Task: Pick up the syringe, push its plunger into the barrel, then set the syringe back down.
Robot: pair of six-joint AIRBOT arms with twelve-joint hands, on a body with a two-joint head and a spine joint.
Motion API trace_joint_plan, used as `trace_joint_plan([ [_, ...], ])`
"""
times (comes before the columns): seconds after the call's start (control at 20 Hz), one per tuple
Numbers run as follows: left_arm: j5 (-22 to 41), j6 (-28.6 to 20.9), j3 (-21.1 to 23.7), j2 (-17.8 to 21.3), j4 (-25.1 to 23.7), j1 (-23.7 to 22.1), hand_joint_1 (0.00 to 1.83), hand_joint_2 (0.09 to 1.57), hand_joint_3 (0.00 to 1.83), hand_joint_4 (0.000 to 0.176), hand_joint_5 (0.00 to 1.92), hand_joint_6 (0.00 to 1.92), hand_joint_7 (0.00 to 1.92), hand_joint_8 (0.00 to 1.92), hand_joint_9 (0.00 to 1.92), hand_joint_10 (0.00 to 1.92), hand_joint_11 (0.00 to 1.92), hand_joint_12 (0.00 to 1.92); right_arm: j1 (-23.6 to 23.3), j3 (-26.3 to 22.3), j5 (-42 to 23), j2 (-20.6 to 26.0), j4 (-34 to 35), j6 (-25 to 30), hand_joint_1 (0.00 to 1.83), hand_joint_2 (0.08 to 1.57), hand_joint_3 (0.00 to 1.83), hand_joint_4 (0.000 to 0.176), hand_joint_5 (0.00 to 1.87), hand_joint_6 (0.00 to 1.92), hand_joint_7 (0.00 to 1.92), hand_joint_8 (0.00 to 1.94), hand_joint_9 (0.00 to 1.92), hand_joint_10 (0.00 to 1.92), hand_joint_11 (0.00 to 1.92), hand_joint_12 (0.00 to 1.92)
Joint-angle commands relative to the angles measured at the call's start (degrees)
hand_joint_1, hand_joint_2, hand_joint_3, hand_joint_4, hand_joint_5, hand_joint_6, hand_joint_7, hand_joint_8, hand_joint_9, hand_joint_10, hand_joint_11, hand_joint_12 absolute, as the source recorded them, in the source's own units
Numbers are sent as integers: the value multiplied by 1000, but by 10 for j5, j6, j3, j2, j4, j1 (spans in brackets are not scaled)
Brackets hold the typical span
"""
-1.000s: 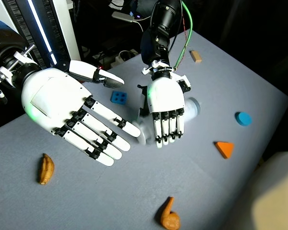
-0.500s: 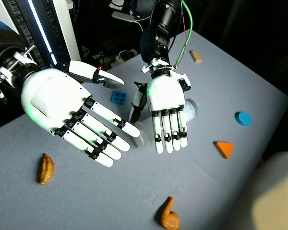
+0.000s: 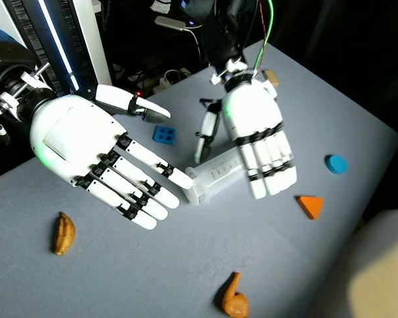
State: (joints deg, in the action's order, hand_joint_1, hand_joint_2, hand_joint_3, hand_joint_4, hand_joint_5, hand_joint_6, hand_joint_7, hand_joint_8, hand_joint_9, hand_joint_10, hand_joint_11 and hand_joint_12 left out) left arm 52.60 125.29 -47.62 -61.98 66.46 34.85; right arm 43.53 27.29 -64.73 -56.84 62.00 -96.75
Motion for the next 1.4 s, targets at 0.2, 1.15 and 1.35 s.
trace_joint_plan([
  [0.2, 172, 24, 36, -2, 78, -22, 358, 1037, 2, 8, 350, 11, 257, 10, 301, 17, 76, 781, -4, 1, -49, 2, -51, -31, 65, 1113, 3, 53, 263, 16, 372, 13, 406, 35, 140, 1086],
  [1.15, 266, 3, 85, 12, 133, -59, 619, 1338, 5, 0, 1221, 1921, 1334, 1921, 1382, 1921, 1402, 1921, -6, 1, -48, 3, -51, -27, 674, 1372, 8, 176, 1250, 1921, 1471, 1941, 1631, 1921, 1858, 1921],
  [1.35, 266, 3, 84, 13, 133, -59, 641, 1341, 0, 0, 1222, 1921, 1346, 1921, 1394, 1921, 1416, 1921, -11, 1, -48, 7, -51, -24, 667, 1384, 10, 176, 1250, 1921, 1469, 1941, 1629, 1921, 1851, 1921],
])
